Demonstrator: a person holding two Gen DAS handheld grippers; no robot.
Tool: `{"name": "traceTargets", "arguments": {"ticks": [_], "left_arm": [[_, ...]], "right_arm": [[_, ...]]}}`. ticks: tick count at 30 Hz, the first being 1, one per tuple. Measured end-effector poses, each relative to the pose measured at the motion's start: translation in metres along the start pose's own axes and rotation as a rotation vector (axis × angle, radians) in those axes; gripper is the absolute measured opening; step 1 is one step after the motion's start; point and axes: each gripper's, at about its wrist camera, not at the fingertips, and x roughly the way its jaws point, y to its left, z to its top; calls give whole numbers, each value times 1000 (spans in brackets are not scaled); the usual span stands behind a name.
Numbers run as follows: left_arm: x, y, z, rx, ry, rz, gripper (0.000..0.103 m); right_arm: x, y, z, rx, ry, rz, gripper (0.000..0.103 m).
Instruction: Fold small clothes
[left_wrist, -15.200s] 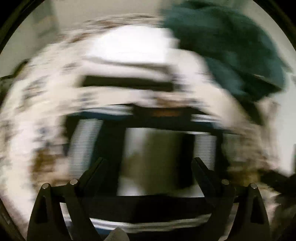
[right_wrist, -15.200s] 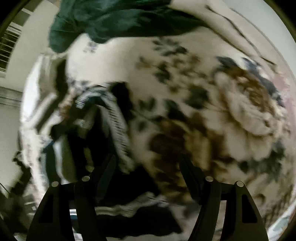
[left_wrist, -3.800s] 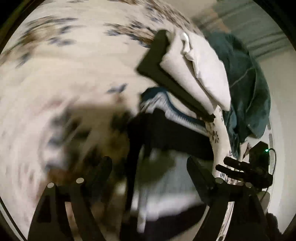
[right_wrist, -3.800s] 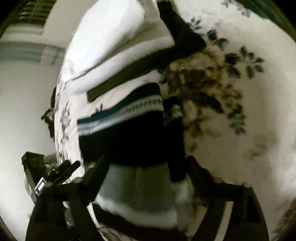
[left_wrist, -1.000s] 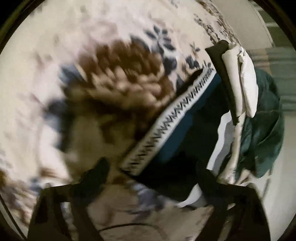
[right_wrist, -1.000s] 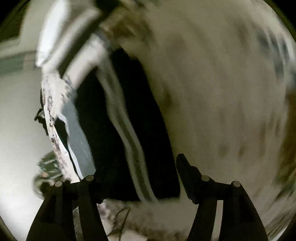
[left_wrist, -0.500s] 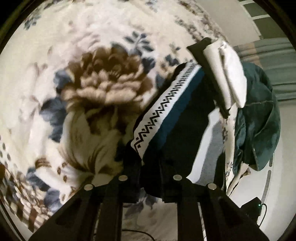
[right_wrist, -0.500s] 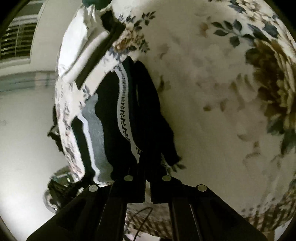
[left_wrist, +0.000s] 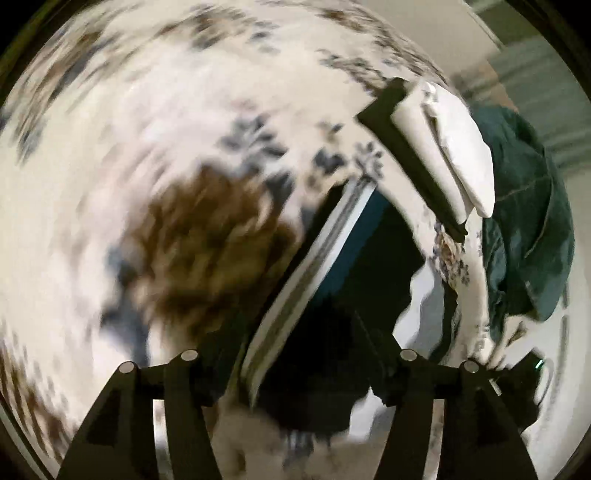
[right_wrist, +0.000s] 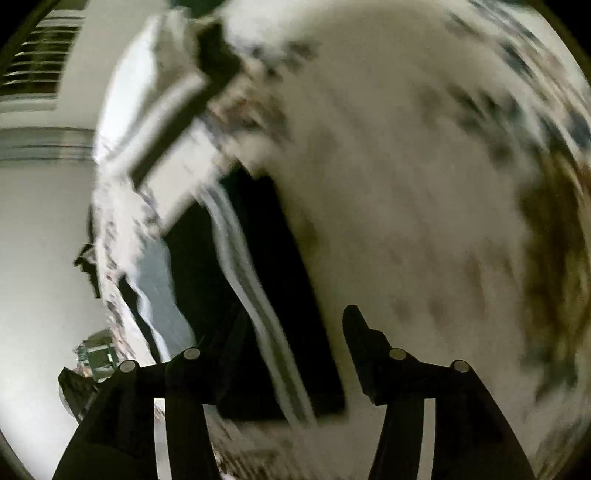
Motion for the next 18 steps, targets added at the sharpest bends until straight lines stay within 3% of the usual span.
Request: {"name": "traceTargets", "arguments": {"ticks": [4, 5, 6, 7, 12, 18], "left_arm": [[47, -35, 43, 165, 6, 50, 56], [56, -41, 49, 202, 9, 63, 56], [67, -49, 56, 247, 11, 61, 43], [73, -52, 58, 267, 19, 52, 12], [84, -44, 68, 221, 37, 20, 11], [92, -25, 75, 86, 77, -45, 12]], "right_arm": [[38, 25, 44, -58, 7, 4, 55], [45, 33, 51, -84, 7, -1, 47], [47, 41, 56, -112, -13, -26, 13], [48, 48, 61, -136, -31, -53, 6], [25, 58, 65, -149, -159, -63, 3], [32, 56, 72, -150, -186, -132, 3]]}}
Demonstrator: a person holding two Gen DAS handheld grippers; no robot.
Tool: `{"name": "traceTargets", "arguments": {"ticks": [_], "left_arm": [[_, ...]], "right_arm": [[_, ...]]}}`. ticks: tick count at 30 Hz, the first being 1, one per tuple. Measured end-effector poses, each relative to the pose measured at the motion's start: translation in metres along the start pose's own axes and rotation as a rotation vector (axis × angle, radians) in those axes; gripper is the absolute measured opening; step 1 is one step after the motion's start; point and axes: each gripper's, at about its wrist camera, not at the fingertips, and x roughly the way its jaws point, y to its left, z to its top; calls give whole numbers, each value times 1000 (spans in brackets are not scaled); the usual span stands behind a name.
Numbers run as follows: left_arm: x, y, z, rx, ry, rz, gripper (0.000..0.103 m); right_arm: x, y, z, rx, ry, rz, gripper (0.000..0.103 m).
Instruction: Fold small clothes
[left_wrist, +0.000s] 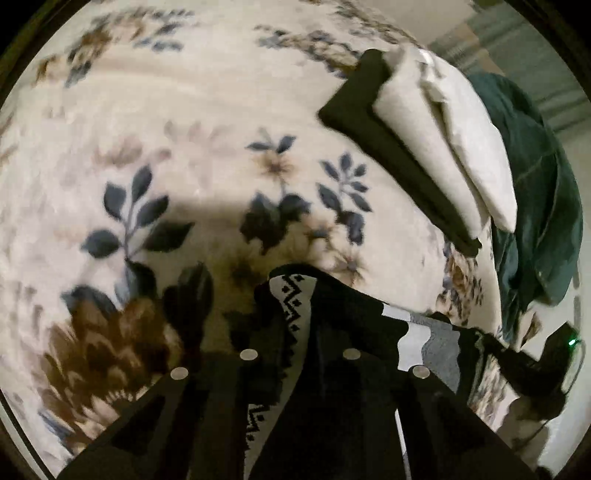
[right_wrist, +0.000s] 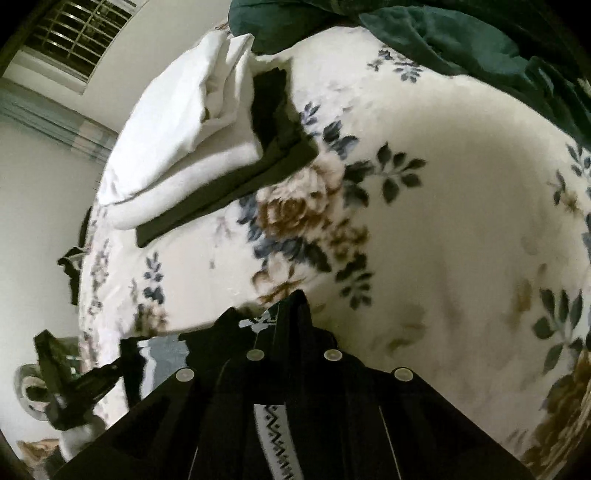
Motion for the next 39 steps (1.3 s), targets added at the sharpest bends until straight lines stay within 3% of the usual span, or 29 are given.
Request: {"name": "traceTargets", "arguments": {"ticks": [3, 5, 6, 7, 9, 13, 16, 19, 23, 24, 25, 26, 27, 34, 39], "left_arm": [[-3, 8, 2, -29, 30, -45, 18], [-16, 12, -1, -20, 42, -71, 35], [-22, 14, -4, -14, 42, -90, 53], [-27, 19, -8, -11, 36, -128, 72], [-27, 30, -20, -35, 42, -210, 75], [10, 49, -48, -76, 190, -301, 75], [26, 42, -58, -67, 222, -363, 75], [38, 31, -60, -59, 251, -394, 76], [45, 23, -60, -63, 267, -402, 76], [42, 20, -60, -52, 252, -395, 71], [37, 15, -61, -30, 233, -392, 41], [32, 9, -60, -6, 220, -394, 26], [27, 7, -58, 4, 207, -382, 22], [-22, -34, -26, 49, 128, -422, 18], [-63, -91, 29, 144, 91, -442, 18]], "right_arm": [[25, -15, 3, 58, 134, 49, 3], [25, -27, 0, 108, 178, 112, 14], [20, -35, -5, 125, 196, 172, 36], [17, -40, -9, 134, 205, 206, 65], [16, -53, -26, 164, 248, 307, 80], [59, -66, -75, 189, 473, 428, 81], [76, -61, -90, 187, 500, 513, 86], [88, -46, -92, 184, 531, 619, 86], [106, -18, -96, 117, 574, 604, 86], [107, -14, -95, 104, 573, 597, 79], [106, -10, -94, 98, 562, 593, 53], [103, -8, -93, 110, 544, 597, 43], [100, -7, -93, 114, 525, 588, 38], [43, 19, -62, 82, 392, 569, 31], [-7, 50, 1, 56, 298, 564, 31]]}}
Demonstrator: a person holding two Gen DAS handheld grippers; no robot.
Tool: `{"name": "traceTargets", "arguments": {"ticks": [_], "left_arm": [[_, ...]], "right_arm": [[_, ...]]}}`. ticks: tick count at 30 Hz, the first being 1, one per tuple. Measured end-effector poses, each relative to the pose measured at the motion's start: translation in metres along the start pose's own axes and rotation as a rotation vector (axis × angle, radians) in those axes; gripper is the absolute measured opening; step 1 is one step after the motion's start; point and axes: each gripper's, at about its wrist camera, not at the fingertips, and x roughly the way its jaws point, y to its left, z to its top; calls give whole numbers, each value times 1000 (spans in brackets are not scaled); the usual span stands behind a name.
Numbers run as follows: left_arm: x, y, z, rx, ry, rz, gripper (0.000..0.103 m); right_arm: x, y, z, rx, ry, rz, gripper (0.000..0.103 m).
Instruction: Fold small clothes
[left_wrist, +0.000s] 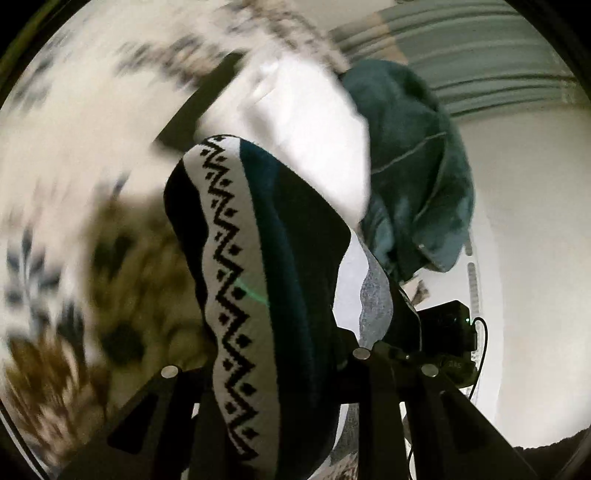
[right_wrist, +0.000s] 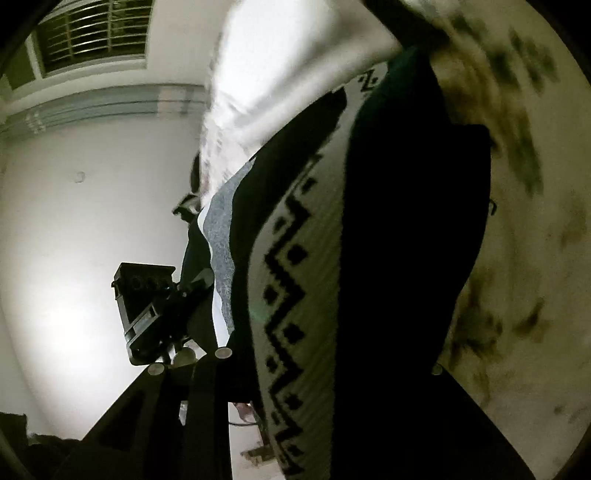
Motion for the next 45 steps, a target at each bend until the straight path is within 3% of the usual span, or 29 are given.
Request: {"name": "traceTargets", "arguments": {"ticks": [6, 11, 13, 17, 19, 20, 22, 23, 24, 25, 27, 30, 35, 45], "left_arm": [[-1, -56, 118, 90, -27, 22, 19], [35, -54, 215, 211, -15, 161, 23], [54, -44, 238, 228, 2, 229, 27], [75, -28, 249, 234, 28, 317, 34], [75, -30, 249, 245, 24, 343, 40], [74, -32, 250, 250, 22, 352, 40], [68, -38, 248, 261, 16, 389, 45], [66, -41, 245, 271, 10, 418, 47], [62, -45, 239, 290, -5, 452, 55], [58, -50, 232, 320, -25, 498, 71], [55, -60, 216, 372, -75, 586, 92], [44, -70, 195, 382, -143, 645, 93], [14, -90, 163, 335, -189, 717, 94], [-75, -193, 67, 393, -261, 739, 94]], "right_arm": [[-27, 65, 102, -66, -128, -36, 31], [-8, 75, 200, -68, -205, -95, 31], [0, 68, 228, -60, -208, -125, 31], [28, 57, 267, -47, -176, -229, 36], [26, 57, 271, -38, -184, -294, 51], [22, 60, 269, -41, -197, -330, 54], [17, 72, 261, -73, -234, -452, 75], [10, 82, 254, -119, -278, -552, 77], [-9, 83, 254, -147, -302, -620, 79], [-17, 87, 248, -177, -327, -718, 87], [-20, 102, 234, -227, -368, -867, 103], [-20, 110, 212, -256, -376, -1008, 103], [-45, 150, 155, -278, -432, -1104, 103], [-135, 258, 16, -316, -579, -1093, 103]]}}
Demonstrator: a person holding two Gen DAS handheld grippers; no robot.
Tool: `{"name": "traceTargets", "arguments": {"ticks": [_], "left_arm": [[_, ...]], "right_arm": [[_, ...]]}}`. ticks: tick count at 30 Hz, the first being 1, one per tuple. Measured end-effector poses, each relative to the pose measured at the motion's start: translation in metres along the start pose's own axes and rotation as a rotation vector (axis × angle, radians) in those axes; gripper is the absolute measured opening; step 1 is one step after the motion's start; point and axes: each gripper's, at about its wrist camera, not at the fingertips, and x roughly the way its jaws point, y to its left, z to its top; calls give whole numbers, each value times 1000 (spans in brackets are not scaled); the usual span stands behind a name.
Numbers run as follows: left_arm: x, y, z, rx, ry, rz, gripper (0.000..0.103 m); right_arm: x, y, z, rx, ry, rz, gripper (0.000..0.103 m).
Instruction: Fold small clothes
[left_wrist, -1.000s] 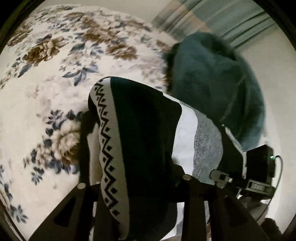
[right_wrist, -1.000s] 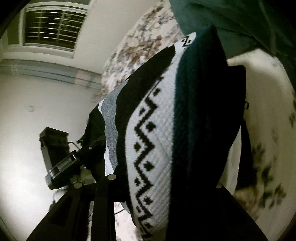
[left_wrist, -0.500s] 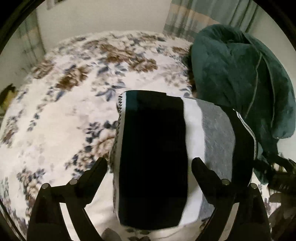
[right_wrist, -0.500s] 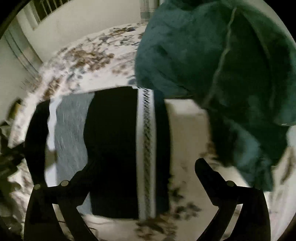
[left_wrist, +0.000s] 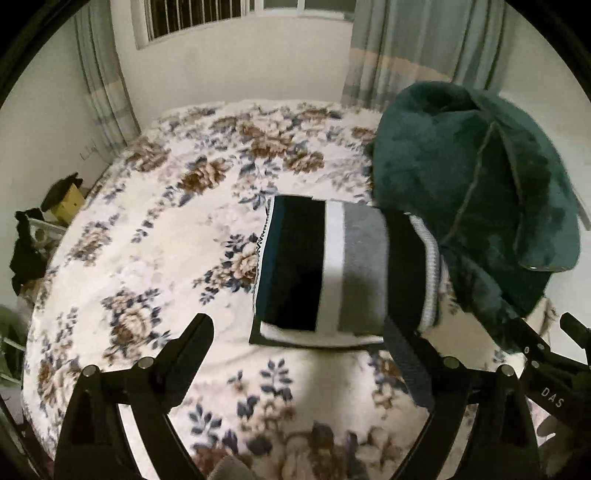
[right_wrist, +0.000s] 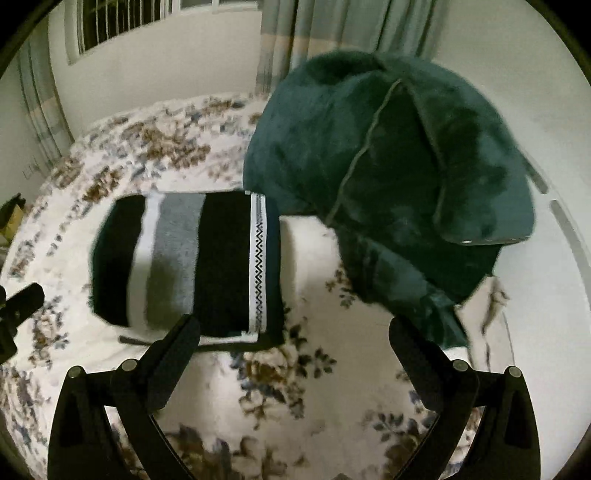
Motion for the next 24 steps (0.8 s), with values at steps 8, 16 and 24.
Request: {"name": "traceTargets", "arguments": {"ticks": [8, 16, 24], "left_arm": [[-149, -20, -34, 25, -112, -8, 94], [-267, -23, -58, 19, -220, 5, 94], [-330, -19, -83, 0, -286, 21, 94]], "right_arm": [[-182, -43, -30, 13, -153, -17, 103], [-328, -71, -64, 9, -292, 4, 103], [-421, -87, -99, 15, -371, 37, 103]]}}
